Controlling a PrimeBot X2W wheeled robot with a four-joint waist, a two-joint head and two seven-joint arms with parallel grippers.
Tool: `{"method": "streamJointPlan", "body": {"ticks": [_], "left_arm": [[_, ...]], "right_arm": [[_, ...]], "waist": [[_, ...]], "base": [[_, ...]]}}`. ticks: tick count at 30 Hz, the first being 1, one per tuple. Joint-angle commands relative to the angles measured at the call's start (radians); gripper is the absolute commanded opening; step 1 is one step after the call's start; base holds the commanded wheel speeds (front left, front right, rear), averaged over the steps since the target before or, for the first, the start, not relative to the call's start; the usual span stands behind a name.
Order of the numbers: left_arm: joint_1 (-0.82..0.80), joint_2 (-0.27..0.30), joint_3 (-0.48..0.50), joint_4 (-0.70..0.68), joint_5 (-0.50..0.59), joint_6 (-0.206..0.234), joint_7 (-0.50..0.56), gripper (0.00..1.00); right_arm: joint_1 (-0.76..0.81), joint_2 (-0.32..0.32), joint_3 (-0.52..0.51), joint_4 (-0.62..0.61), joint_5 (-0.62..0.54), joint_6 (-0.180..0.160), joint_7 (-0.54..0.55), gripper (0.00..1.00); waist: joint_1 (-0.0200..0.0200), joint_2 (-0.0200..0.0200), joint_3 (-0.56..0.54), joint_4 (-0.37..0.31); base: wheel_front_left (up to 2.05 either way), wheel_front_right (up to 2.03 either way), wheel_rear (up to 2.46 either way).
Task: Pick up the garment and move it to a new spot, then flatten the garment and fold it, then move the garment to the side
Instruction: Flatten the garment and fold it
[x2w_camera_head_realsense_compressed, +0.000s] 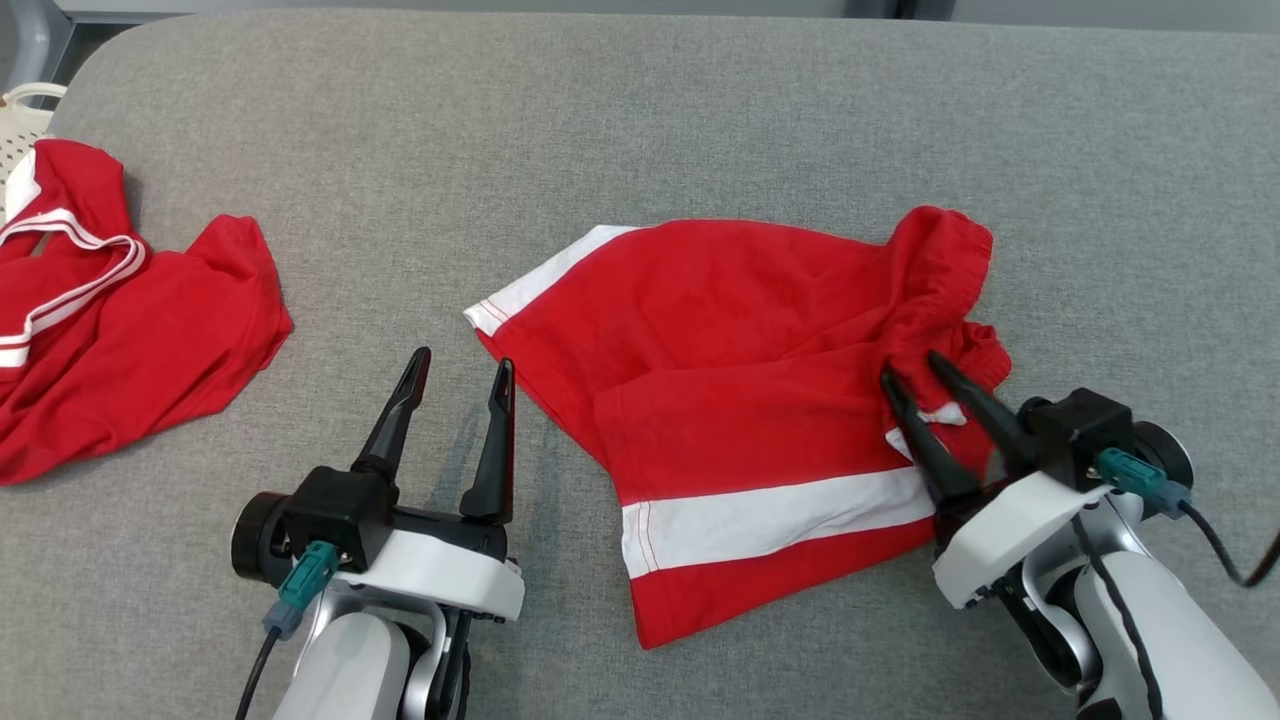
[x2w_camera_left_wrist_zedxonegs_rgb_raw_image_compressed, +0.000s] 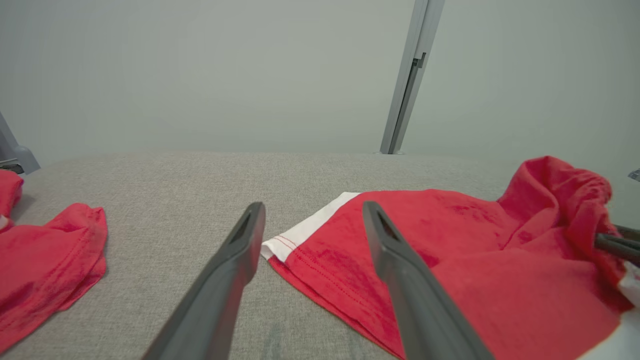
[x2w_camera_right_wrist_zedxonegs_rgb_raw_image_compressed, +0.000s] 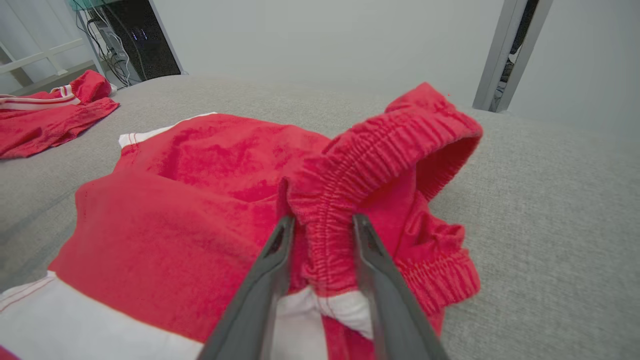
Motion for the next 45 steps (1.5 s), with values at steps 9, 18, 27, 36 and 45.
{"method": "streamJointPlan", "body": {"ticks": [9, 18, 27, 36, 45], "left_arm": [[-0.01, 0.004, 0.012, 0.003, 0.006, 0.006, -0.005, 1.0], [0.003, 0.004, 0.024, 0.006, 0.012, 0.0, -0.005, 1.0], [0.0, 0.004, 0.026, 0.009, 0.017, -0.006, -0.005, 1.0], [0.043, 0.004, 0.061, -0.006, 0.025, -0.003, -0.005, 1.0], [0.127, 0.004, 0.101, -0.029, 0.019, 0.001, -0.005, 1.0]], "right_arm": [[0.071, -0.014, -0.085, -0.075, 0.045, 0.002, -0.097, 1.0], [0.163, 0.002, -0.196, -0.154, 0.041, 0.002, -0.107, 1.0], [0.169, 0.018, -0.214, -0.16, 0.034, 0.002, -0.11, 1.0], [0.216, 0.046, -0.321, -0.167, 0.036, 0.002, -0.146, 1.0], [0.289, 0.053, -0.356, -0.162, 0.028, 0.002, -0.151, 1.0]], "waist": [[0.0, 0.0, -0.015, -0.028], [0.0, 0.0, -0.036, -0.052], [0.0, 0.0, -0.045, -0.051], [0.0, 0.0, -0.092, -0.067], [0.0, 0.0, -0.16, -0.085]], "base": [[0.0, 0.0, 0.0], [0.0, 0.0, 0.0], [0.0, 0.0, 0.0], [0.0, 0.0, 0.0], [0.0, 0.0, 0.0]]}}
